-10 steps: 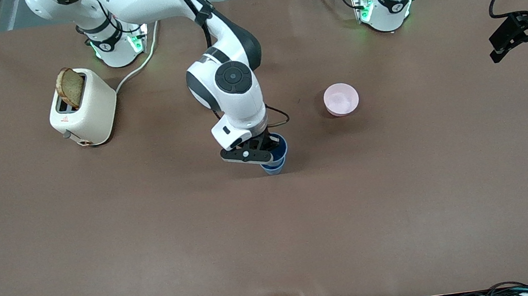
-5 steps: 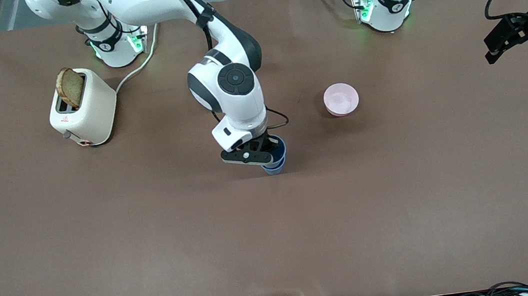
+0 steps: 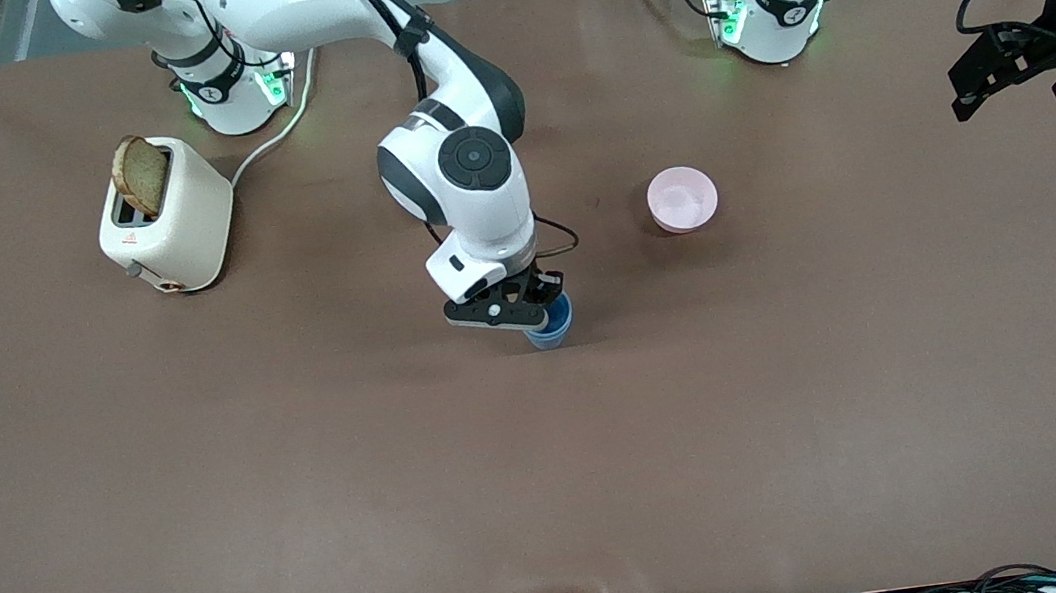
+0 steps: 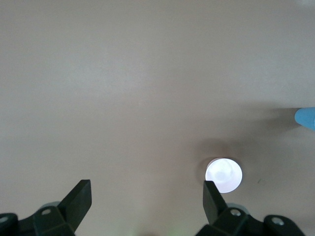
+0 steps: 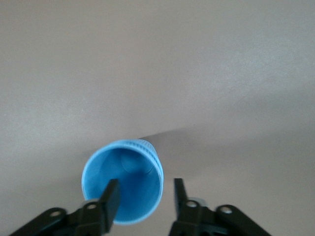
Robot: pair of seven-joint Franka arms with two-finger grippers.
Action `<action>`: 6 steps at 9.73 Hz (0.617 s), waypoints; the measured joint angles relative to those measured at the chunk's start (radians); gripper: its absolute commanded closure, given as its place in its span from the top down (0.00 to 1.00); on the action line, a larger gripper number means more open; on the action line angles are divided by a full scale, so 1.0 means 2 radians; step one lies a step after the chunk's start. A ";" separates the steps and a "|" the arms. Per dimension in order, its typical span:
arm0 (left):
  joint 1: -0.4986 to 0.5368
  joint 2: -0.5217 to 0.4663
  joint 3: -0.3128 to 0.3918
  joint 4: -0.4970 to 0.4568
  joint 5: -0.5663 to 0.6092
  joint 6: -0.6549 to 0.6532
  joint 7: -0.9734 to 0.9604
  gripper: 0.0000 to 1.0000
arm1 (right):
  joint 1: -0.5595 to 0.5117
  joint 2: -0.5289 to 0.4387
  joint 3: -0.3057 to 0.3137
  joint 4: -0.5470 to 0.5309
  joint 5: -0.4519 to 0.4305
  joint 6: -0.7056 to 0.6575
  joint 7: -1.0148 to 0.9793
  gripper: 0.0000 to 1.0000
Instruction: Stack blue cups with both arms
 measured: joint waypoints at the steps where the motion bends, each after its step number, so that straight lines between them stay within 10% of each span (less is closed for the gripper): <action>1: 0.000 0.000 0.000 -0.007 0.000 0.000 0.000 1.00 | 0.000 -0.001 -0.003 0.003 0.000 0.000 0.000 1.00; 6: 0.003 -0.002 0.001 -0.035 0.000 0.001 0.003 1.00 | -0.090 -0.092 -0.018 0.015 -0.002 -0.086 -0.063 1.00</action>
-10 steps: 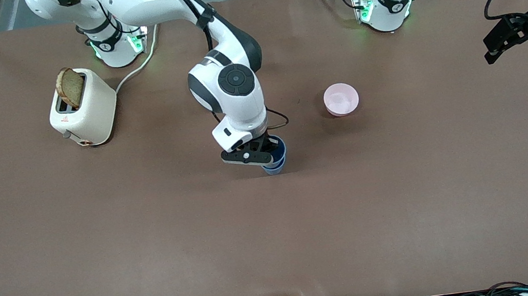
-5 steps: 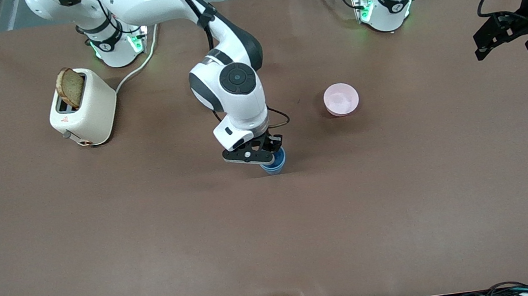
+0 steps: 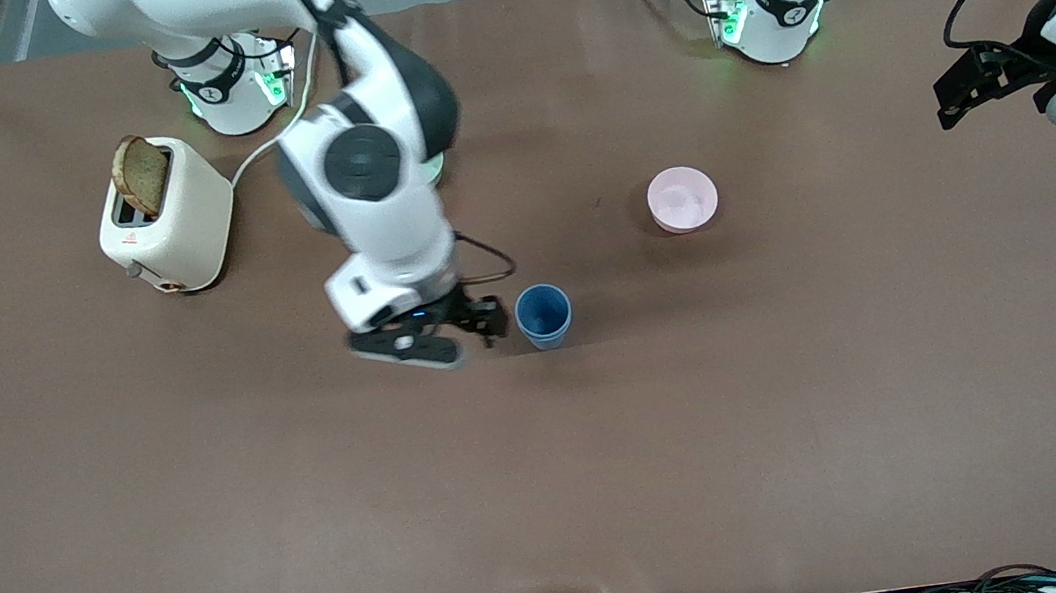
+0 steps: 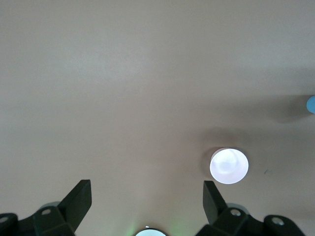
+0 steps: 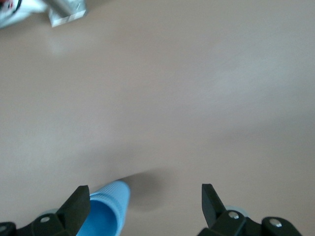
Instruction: Stack blue cups with both arms
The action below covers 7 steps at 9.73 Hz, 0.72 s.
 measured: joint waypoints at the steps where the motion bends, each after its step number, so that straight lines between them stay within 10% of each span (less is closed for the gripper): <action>1: 0.000 -0.001 0.001 -0.005 -0.006 0.000 0.000 1.00 | -0.030 -0.034 0.000 -0.021 0.000 -0.013 -0.033 1.00; 7: 0.001 -0.007 0.005 -0.004 -0.014 0.002 0.009 1.00 | -0.255 -0.163 -0.002 -0.131 -0.001 -0.085 -0.320 1.00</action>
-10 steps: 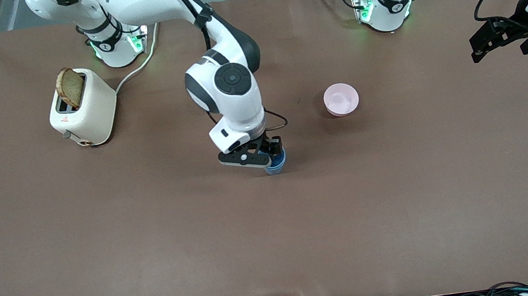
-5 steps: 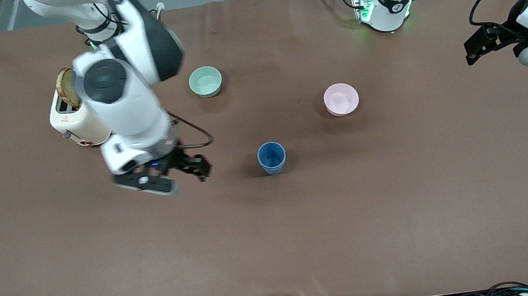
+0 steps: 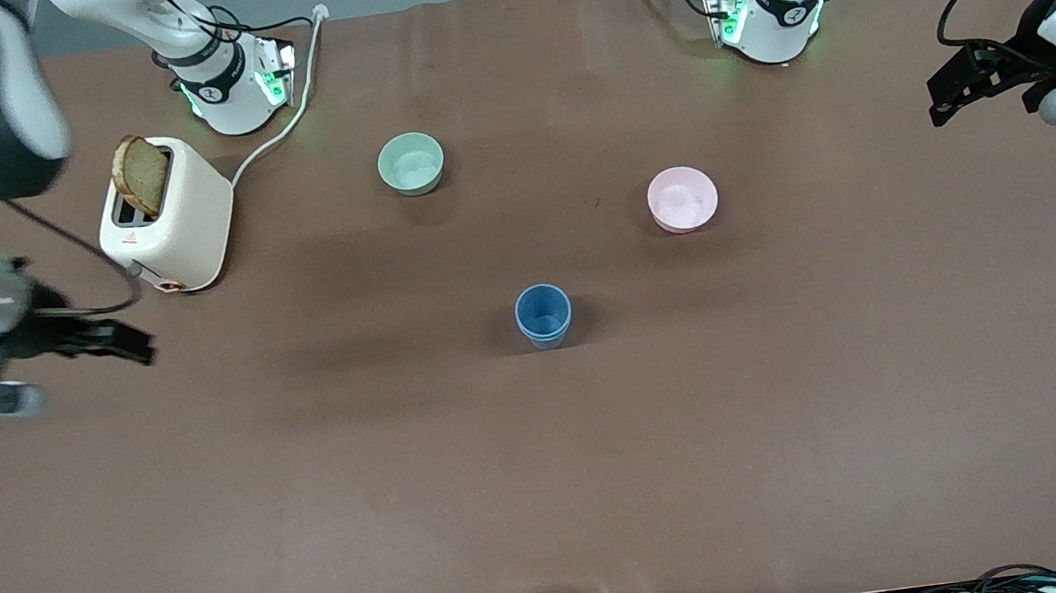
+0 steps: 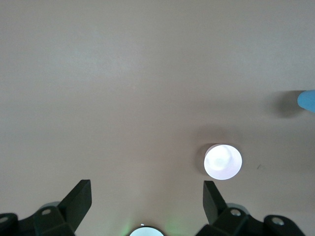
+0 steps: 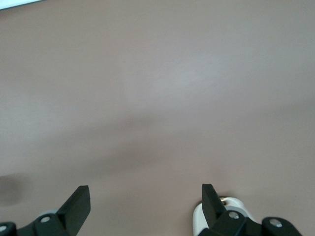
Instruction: Stack blue cups with both arms
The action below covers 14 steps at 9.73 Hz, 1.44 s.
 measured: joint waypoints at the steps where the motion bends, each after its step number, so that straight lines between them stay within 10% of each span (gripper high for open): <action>1: 0.000 0.000 0.000 0.002 0.003 0.000 0.000 1.00 | -0.023 -0.003 0.001 0.014 0.000 -0.017 -0.029 1.00; 8: 0.000 0.001 0.000 0.008 0.003 0.001 0.001 1.00 | -0.052 -0.013 0.008 0.155 0.001 -0.211 -0.024 1.00; 14: 0.000 0.001 0.000 0.008 0.003 0.001 0.001 1.00 | -0.066 -0.036 0.011 0.099 0.002 -0.176 -0.050 1.00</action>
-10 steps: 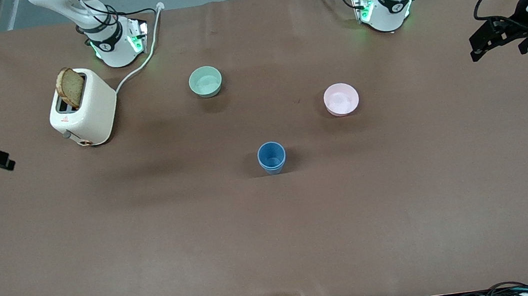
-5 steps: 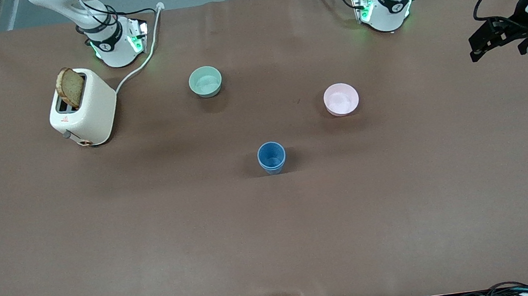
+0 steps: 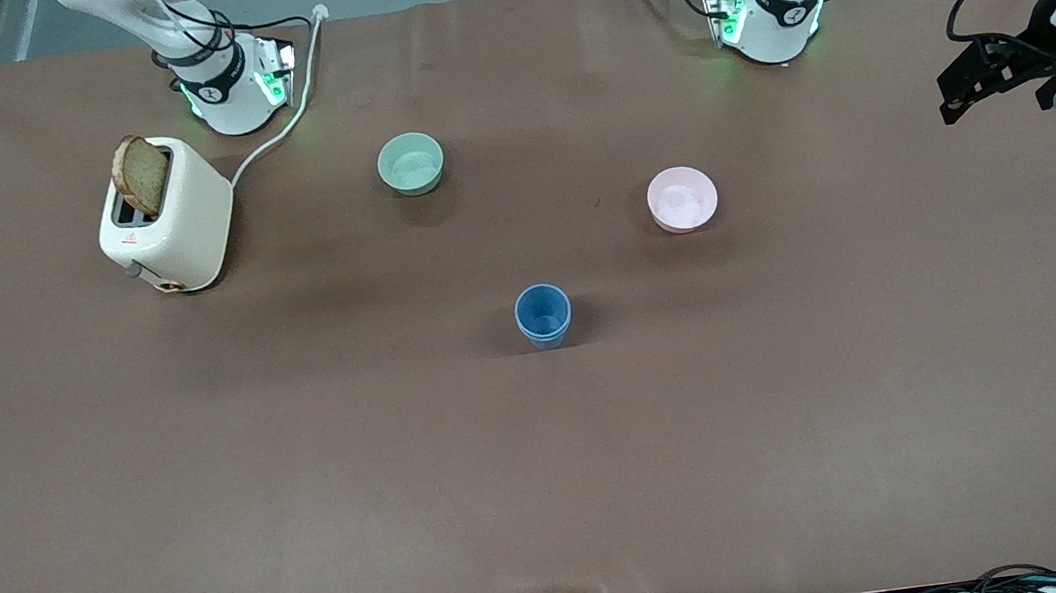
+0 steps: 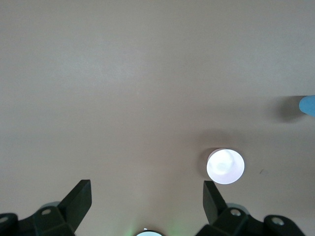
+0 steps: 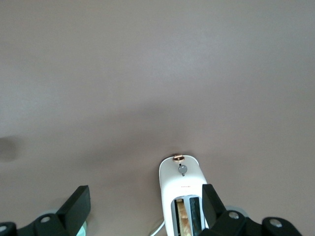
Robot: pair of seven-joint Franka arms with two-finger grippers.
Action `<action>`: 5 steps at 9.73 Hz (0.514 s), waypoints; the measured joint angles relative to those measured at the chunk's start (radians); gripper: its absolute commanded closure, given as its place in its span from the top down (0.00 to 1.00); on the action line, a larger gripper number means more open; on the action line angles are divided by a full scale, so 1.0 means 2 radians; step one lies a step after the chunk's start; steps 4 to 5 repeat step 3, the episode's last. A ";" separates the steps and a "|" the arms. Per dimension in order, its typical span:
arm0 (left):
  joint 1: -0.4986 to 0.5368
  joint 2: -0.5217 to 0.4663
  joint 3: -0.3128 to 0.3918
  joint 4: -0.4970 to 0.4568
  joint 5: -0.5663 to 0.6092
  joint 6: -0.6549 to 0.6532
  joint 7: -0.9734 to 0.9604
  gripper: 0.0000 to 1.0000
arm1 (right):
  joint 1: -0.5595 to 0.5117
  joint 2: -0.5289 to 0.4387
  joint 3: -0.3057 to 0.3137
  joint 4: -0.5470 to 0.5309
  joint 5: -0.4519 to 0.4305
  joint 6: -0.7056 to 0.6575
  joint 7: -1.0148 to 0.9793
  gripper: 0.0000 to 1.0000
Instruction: Stack blue cups with both arms
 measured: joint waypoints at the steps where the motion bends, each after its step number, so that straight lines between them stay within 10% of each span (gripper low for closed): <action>1: 0.000 0.000 0.000 0.000 0.000 0.000 0.000 1.00 | -0.001 -0.006 0.000 -0.008 0.000 0.005 -0.006 1.00; 5: 0.000 0.000 0.000 0.000 0.000 0.000 0.000 1.00 | -0.001 -0.013 0.001 -0.013 0.000 0.005 -0.009 1.00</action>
